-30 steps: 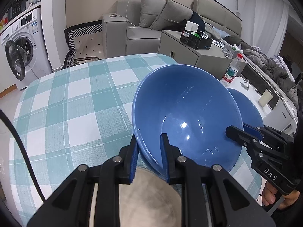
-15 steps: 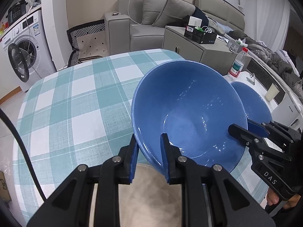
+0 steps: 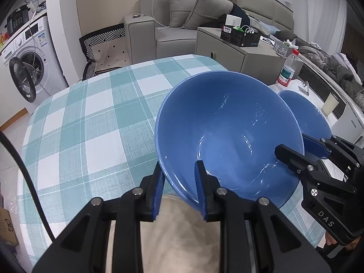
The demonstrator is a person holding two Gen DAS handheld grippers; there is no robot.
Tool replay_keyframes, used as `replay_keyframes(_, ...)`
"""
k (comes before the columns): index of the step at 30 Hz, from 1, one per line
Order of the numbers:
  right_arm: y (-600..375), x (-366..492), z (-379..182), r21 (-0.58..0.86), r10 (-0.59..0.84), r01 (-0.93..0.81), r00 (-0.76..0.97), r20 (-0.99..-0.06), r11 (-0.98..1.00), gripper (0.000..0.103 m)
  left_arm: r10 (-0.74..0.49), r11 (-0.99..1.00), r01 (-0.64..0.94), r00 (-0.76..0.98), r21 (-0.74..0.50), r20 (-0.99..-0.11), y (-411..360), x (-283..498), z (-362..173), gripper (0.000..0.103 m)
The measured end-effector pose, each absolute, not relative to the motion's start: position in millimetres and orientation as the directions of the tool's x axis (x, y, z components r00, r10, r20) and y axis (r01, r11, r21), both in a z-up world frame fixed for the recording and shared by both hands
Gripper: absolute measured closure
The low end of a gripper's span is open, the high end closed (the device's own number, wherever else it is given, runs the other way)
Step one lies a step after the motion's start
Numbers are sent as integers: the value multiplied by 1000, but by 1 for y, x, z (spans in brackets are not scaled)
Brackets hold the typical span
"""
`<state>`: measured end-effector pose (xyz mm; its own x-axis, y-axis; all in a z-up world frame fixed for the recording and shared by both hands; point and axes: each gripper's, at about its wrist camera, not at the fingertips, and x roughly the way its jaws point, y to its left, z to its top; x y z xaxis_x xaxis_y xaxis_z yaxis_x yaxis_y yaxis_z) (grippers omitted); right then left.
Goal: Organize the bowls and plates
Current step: 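Lower the held blue bowls onto the tablecloth and open both tools, then raise both open tools and move them over the remaining blue bowls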
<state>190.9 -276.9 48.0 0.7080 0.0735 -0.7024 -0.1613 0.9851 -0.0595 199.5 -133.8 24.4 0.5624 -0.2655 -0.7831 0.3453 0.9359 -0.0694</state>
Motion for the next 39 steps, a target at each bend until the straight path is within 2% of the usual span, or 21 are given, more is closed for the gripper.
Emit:
replay_keyframes(3,-273,189,47,-67,75,-170,708,-702,983,65,-259,936,348,563,-59,-784,-135,199,24,76)
replay_keyframes(5,-271,189,46,-69,83,-183,707,-703,981,55,-259,935,351,562,-57,-786,-135,198,24,75)
replay_keyframes(11,-277,190,46,-48,95,-183,697,-710,982,51,-277,928,365,553,-70,-786,-135,196,24,70)
replay_keyframes(12,-277,190,46,-45,102,-189,695,-712,981,49,-284,925,372,551,-74,-785,-136,195,25,66)
replay_keyframes(16,-278,189,46,-42,114,-203,696,-709,978,38,-295,919,387,557,-72,-777,-140,191,29,56)
replay_keyframes(19,-280,186,50,-22,143,-220,704,-695,975,23,-301,916,396,553,-73,-777,-142,188,31,51)
replay_keyframes(21,-282,184,54,-17,152,-223,714,-683,975,20,-308,914,398,547,-81,-779,-142,187,33,48)
replay_keyframes(23,-285,182,59,-7,160,-223,722,-673,975,17,-321,913,396,541,-101,-777,-140,187,34,40)
replay_keyframes(25,-291,181,63,0,159,-215,726,-669,977,10,-336,912,391,538,-125,-773,-139,186,36,23)
replay_keyframes(26,-294,181,65,5,161,-210,731,-664,978,6,-346,911,389,539,-138,-768,-138,186,38,22)
replay_keyframes(29,-304,179,74,38,175,-198,743,-646,980,4,-370,907,388,538,-167,-757,-137,185,43,14)
replay_keyframes(32,-312,173,83,71,208,-211,755,-622,975,1,-387,901,394,537,-182,-750,-139,183,46,12)
replay_keyframes(34,-315,169,88,77,219,-218,760,-612,973,1,-397,896,402,538,-188,-743,-141,181,49,2)
replay_keyframes(39,-324,159,100,58,209,-217,776,-595,974,1,-406,891,417,554,-180,-727,-149,175,56,0)
